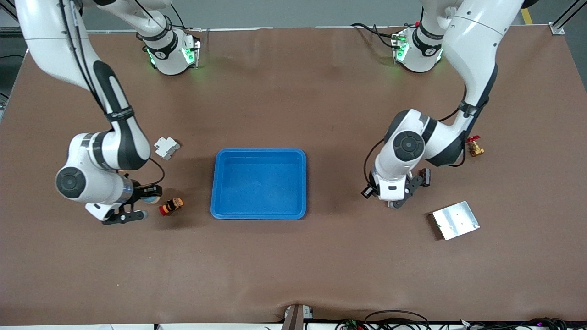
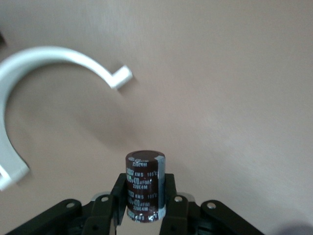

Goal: Place electrolytic capacitor and blue bell in tray
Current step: 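Carry the capacitor and bell over the blue tray with both grippers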

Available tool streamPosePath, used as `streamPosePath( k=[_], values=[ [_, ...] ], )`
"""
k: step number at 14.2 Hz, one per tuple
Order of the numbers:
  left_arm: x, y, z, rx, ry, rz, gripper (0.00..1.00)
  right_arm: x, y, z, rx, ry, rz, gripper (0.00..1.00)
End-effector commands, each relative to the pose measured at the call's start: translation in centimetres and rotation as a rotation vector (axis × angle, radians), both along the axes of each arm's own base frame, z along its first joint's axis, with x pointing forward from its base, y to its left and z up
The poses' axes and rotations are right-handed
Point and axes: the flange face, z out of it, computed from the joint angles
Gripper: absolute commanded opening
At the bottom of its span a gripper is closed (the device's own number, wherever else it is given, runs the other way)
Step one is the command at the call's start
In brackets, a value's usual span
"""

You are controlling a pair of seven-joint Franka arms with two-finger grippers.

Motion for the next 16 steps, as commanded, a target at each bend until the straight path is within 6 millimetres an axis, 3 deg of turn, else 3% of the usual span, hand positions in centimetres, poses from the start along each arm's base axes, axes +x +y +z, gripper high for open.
streamPosePath(
  k=[1,2,5,7,8,10,14,16],
  values=[
    [0.5,-3.2,0.5,-0.034,0.003,0.150,0.00,-1.3,6.0,0.7,-0.022,0.004,-0.065,0.23],
    [0.5,-4.1,0.5,-0.044,0.005,0.194,0.00,-2.1,9.4,0.7,-0.034,0.004,-0.083,0.18],
    [0.1,-6.6,0.9,-0.063,0.000,0.318,0.00,-4.2,16.6,0.6,-0.012,0.013,-0.202,0.09],
    [-1.3,-9.2,0.9,-0.060,-0.002,0.362,0.00,-5.4,19.2,0.5,0.024,0.033,-0.228,0.09],
    [-0.7,-9.6,1.8,-0.077,-0.016,0.409,0.00,-6.1,20.5,0.3,0.028,0.042,-0.229,0.09],
    [-0.7,-11.2,2.1,-0.096,-0.016,0.484,0.00,-7.5,21.8,-0.5,0.017,0.068,-0.229,0.09],
    [0.1,-14.3,3.7,-0.127,-0.047,0.573,0.00,-8.7,21.5,-2.5,0.006,0.077,-0.229,0.09],
    [0.6,-15.8,3.4,-0.093,-0.066,0.595,0.00,-9.0,21.2,-3.3,0.008,0.068,-0.236,0.09]
  ],
)
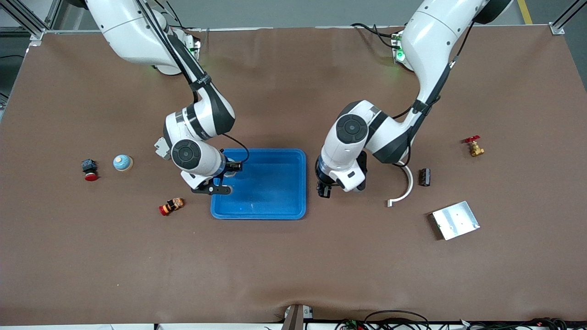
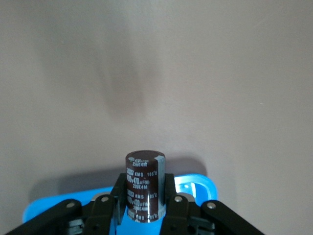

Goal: Place electrolytic capacitor and blue bell in tray
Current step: 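Carry the capacitor and bell over the blue tray with both grippers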

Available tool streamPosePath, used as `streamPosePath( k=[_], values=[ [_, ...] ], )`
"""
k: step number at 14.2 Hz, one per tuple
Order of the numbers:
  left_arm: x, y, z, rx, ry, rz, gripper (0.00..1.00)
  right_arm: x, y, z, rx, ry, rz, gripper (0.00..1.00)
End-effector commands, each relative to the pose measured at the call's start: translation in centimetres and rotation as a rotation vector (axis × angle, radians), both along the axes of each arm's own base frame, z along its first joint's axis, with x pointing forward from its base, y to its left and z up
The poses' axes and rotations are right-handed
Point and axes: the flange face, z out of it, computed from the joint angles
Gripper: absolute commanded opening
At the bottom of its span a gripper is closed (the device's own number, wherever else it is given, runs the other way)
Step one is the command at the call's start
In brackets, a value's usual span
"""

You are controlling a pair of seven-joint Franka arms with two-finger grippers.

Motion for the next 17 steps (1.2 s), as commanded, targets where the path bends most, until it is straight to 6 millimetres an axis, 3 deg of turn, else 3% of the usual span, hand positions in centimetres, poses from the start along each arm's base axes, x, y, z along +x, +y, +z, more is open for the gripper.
streamPosePath(
  k=[1,3,4,6,9,11,13,15,17],
  values=[
    [1.3,-2.7,-0.4,0.035,-0.009,0.046,0.00,-0.6,-0.3,-0.4,0.008,-0.008,-0.029,0.10],
    [0.8,-4.2,-0.8,0.037,-0.013,0.071,0.00,-0.4,-0.5,-0.6,0.009,-0.010,-0.033,0.17],
    [0.6,-4.7,-1.2,0.038,-0.010,0.076,0.00,-0.4,-0.5,-0.6,0.009,-0.008,-0.031,0.31],
    [0.1,-5.9,-1.2,0.056,-0.038,0.092,0.00,-0.1,-1.2,-0.5,0.008,-0.002,-0.045,0.96],
    [0.3,-7.3,-2.7,0.074,-0.069,0.118,0.00,0.8,-2.7,-0.2,0.020,0.000,-0.085,1.00],
    [0.5,-7.7,-2.5,0.065,-0.073,0.120,0.00,1.9,-4.1,1.5,0.035,-0.020,-0.101,1.00],
    [0.3,-8.1,-2.1,0.052,-0.078,0.118,0.00,3.7,-7.1,4.5,0.039,-0.033,-0.145,1.00],
    [0.0,-9.0,-2.6,0.046,-0.083,0.107,0.00,4.8,-10.5,6.3,0.031,-0.045,-0.136,1.00],
    [-0.3,-10.4,-3.5,0.022,-0.098,0.111,0.00,5.8,-15.8,7.3,0.024,-0.052,-0.067,1.00]
  ],
)
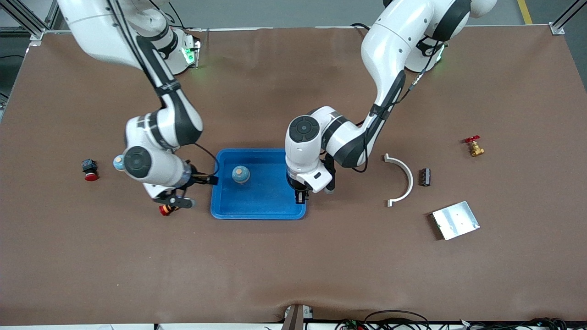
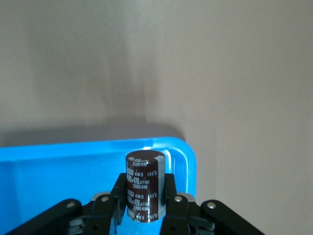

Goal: Place electrolytic capacitor and blue bell in tray
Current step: 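Carry the capacitor and bell over the blue tray with both grippers, then lower the capacitor into the tray and open the left gripper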

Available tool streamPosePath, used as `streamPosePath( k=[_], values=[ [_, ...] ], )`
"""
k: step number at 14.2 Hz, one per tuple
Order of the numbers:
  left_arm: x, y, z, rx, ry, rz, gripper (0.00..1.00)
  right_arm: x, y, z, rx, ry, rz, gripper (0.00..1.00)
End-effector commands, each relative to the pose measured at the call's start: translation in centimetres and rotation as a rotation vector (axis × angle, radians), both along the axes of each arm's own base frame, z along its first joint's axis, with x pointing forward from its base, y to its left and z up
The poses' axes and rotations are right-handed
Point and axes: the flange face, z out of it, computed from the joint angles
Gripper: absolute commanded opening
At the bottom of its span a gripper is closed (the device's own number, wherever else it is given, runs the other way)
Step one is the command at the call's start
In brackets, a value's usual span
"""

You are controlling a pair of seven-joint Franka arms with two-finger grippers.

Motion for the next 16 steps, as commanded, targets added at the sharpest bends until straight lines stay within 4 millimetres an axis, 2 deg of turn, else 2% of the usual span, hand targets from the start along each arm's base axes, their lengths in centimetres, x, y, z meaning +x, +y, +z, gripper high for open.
streamPosePath(
  k=[1,2,5,8,12,15,16],
  values=[
    [0.0,-2.5,-0.9,-0.042,-0.028,0.012,0.00,0.6,-7.3,1.6,0.007,0.010,0.093,1.00],
    [0.2,-3.3,-0.6,-0.056,-0.044,0.018,0.00,0.7,-10.0,1.8,0.010,0.009,0.119,1.00],
    [-0.4,-4.7,-1.5,-0.051,-0.065,0.004,0.00,0.0,-16.0,1.9,-0.051,0.020,0.141,1.00],
    [-0.8,-5.2,-2.7,-0.049,-0.075,-0.010,0.00,-1.4,-21.1,0.6,-0.063,0.053,0.076,1.00],
    [-1.2,-5.4,-4.9,-0.013,-0.101,-0.032,0.00,-4.3,-24.9,-3.0,-0.064,0.089,0.028,1.00],
    [-1.3,-5.4,-6.1,-0.016,-0.108,-0.039,0.00,-6.0,-28.1,-4.8,-0.057,0.074,0.099,1.00],
    [-1.3,-5.5,-6.5,-0.019,-0.111,-0.041,0.00,-6.2,-28.5,-5.3,-0.056,0.073,0.105,1.00]
  ],
)
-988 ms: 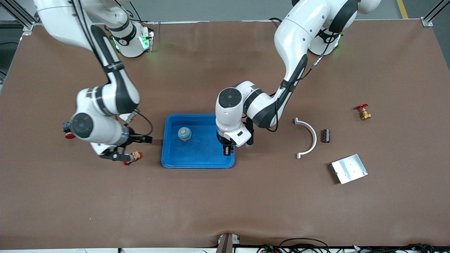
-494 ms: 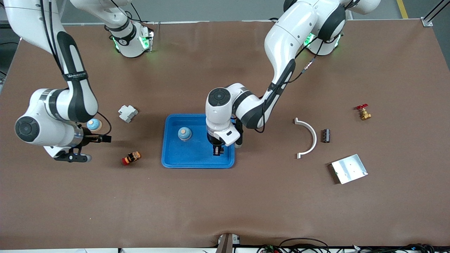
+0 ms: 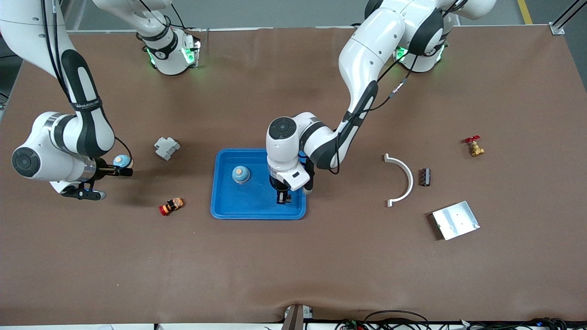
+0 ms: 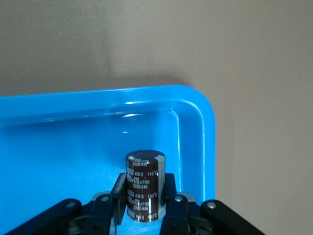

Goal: Place electrolytic capacitor and blue bell in tray
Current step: 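Lower the capacitor into the tray and open the left gripper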

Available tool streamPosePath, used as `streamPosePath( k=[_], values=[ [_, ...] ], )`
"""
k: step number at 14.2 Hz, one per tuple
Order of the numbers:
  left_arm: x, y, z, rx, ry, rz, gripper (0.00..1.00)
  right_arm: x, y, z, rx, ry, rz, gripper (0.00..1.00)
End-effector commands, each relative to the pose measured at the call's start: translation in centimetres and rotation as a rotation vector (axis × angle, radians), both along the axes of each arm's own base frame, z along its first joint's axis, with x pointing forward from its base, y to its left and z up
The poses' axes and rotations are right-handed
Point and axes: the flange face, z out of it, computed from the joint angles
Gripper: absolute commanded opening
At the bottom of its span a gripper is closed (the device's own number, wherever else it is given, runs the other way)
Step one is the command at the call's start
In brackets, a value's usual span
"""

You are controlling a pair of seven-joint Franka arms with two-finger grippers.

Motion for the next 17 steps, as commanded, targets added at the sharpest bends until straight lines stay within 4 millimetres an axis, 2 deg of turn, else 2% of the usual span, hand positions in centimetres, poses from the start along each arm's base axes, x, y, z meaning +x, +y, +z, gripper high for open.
streamPosePath(
  k=[1,5,12,13,14,17],
  values=[
    [0.0,-0.7,-0.9,-0.013,-0.021,-0.004,0.00,-1.8,-1.5,-0.2,0.010,-0.007,0.027,1.00],
    [-0.2,-0.8,-1.8,-0.013,-0.025,-0.013,0.00,-3.9,-2.3,-2.7,0.013,-0.024,0.027,1.00],
    [-1.2,-1.3,-3.3,0.011,-0.028,-0.048,0.00,-4.6,-2.2,-4.6,0.012,-0.006,0.025,1.00],
    [-1.4,-1.6,-2.9,0.016,-0.035,-0.068,0.92,-4.6,-2.3,-4.8,0.011,-0.005,0.023,1.00],
    [-1.3,-1.6,-2.6,0.020,-0.038,-0.075,1.00,-4.6,-2.3,-4.8,0.011,-0.005,0.025,1.00],
    [-1.1,-1.7,-0.2,0.022,-0.037,-0.070,1.00,-4.8,-2.3,-5.9,0.013,0.006,0.019,1.00]
  ],
)
